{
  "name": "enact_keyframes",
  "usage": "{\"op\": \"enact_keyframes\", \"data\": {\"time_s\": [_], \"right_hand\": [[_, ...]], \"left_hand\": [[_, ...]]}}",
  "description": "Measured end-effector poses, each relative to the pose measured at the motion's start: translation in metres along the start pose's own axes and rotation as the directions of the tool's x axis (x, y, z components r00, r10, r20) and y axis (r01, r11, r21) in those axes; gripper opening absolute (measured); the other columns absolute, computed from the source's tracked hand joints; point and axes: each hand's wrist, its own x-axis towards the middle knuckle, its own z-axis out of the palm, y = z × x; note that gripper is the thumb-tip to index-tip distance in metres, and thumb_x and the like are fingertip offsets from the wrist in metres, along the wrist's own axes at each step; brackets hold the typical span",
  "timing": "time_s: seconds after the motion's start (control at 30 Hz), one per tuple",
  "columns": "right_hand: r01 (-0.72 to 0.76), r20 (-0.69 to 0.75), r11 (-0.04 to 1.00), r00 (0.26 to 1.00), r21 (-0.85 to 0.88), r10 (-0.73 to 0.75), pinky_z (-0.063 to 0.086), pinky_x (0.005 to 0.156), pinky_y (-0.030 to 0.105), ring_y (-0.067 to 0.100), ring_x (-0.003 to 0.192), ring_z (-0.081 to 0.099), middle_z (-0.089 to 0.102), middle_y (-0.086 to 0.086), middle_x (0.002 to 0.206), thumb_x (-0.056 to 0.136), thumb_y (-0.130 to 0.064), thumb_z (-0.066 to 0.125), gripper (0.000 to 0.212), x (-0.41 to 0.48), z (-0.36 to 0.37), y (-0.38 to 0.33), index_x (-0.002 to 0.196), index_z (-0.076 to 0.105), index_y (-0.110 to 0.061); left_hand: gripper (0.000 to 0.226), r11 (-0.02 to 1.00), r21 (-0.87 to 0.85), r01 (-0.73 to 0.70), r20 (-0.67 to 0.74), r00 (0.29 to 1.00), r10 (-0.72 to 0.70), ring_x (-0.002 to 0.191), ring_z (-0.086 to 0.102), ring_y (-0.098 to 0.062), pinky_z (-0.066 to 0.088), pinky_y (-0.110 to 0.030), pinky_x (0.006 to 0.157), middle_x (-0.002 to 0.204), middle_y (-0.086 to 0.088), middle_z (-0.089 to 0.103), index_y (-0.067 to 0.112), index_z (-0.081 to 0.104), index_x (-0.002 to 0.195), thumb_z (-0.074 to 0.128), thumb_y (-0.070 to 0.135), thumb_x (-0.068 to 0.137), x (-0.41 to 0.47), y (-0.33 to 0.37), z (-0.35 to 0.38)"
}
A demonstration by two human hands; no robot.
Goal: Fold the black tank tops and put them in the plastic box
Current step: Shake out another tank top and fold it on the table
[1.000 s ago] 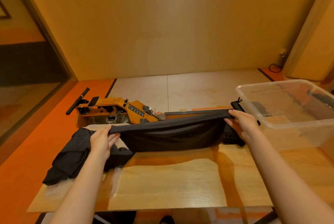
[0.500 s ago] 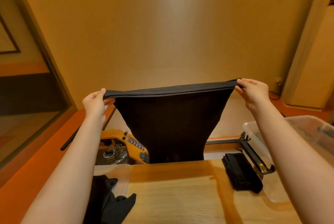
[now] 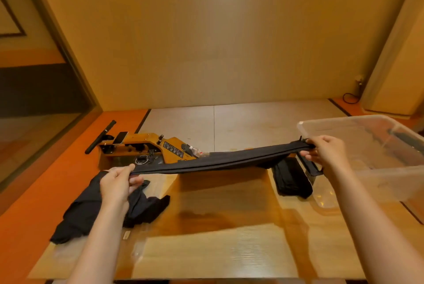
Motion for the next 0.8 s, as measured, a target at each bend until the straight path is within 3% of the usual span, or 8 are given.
{"op": "enact_keyframes", "data": {"time_s": [0.1,0.23,0.37,0.47,0.63,0.73,0.8], "right_hand": [[-0.078,0.001,0.997,0.997,-0.028,0.078,0.050,0.041,0.016,0.013,0.045,0.064,0.064,0.019,0.078,0.095,-0.008,0.052,0.012,-0.021,-0.021,0.048,0.091,0.060,-0.001],[-0.168,-0.020,0.985,0.986,-0.038,0.167,0.050,0.042,0.016,0.012,0.045,0.065,0.063,0.020,0.079,0.095,-0.008,0.052,0.011,-0.052,-0.046,0.100,0.092,0.060,0.000],[-0.248,-0.049,0.968,0.968,-0.044,0.246,0.051,0.043,0.015,0.014,0.048,0.064,0.063,0.018,0.077,0.095,-0.007,0.052,0.009,-0.083,-0.063,0.128,0.093,0.060,-0.001],[-0.292,-0.040,0.956,0.956,-0.039,0.290,0.051,0.042,0.015,0.019,0.058,0.064,0.064,0.017,0.081,0.096,-0.007,0.051,0.009,-0.103,-0.072,0.141,0.103,0.057,-0.005],[-0.278,0.078,0.956,0.955,-0.093,0.286,0.054,0.050,0.014,0.023,0.074,0.067,0.066,0.012,0.093,0.097,-0.009,0.051,0.016,-0.128,-0.087,0.158,0.107,0.063,-0.009],[-0.301,0.210,0.948,0.925,-0.105,0.317,0.058,0.062,0.018,0.024,0.081,0.071,0.070,0.016,0.099,0.093,-0.012,0.057,0.016,-0.137,-0.098,0.169,0.107,0.065,-0.006],[-0.290,0.351,0.949,0.882,-0.122,0.314,0.058,0.068,0.021,0.019,0.091,0.072,0.072,0.013,0.105,0.081,-0.014,0.071,0.033,-0.140,-0.105,0.173,0.113,0.063,-0.008]], "left_hand": [[0.013,0.996,0.046,0.075,0.009,0.997,-0.075,0.046,0.053,-0.009,0.048,-0.019,0.047,0.070,-0.012,0.057,0.001,0.060,0.104,0.057,0.012,0.096,-0.029,-0.048,-0.027],[0.016,0.987,0.097,0.129,0.033,0.991,-0.133,0.043,0.055,-0.009,0.049,-0.024,0.057,0.065,-0.016,0.058,0.000,0.061,0.104,0.057,0.013,0.096,-0.064,-0.097,-0.056],[0.025,0.976,0.124,0.181,0.040,0.982,-0.187,0.053,0.056,-0.017,0.046,-0.024,0.056,0.064,-0.014,0.059,-0.006,0.061,0.108,0.057,0.016,0.096,-0.087,-0.130,-0.081],[0.023,0.967,0.124,0.221,0.046,0.973,-0.228,0.060,0.058,-0.020,0.048,-0.029,0.064,0.064,-0.011,0.060,-0.003,0.060,0.109,0.057,0.016,0.096,-0.101,-0.144,-0.095],[0.012,0.973,0.124,0.196,0.116,0.971,-0.210,0.046,0.059,-0.008,0.052,-0.019,0.050,0.071,-0.013,0.058,0.010,0.060,0.105,0.052,0.007,0.097,-0.116,-0.148,-0.113],[0.015,0.968,0.169,0.185,0.240,0.945,-0.222,0.062,0.069,-0.011,0.058,-0.022,0.065,0.080,-0.016,0.067,0.008,0.064,0.106,0.054,0.005,0.095,-0.119,-0.146,-0.125],[0.022,0.969,0.182,0.168,0.333,0.916,-0.222,0.079,0.072,-0.016,0.058,-0.021,0.074,0.091,-0.016,0.073,0.007,0.064,0.109,0.058,0.000,0.089,-0.122,-0.141,-0.131]]}}
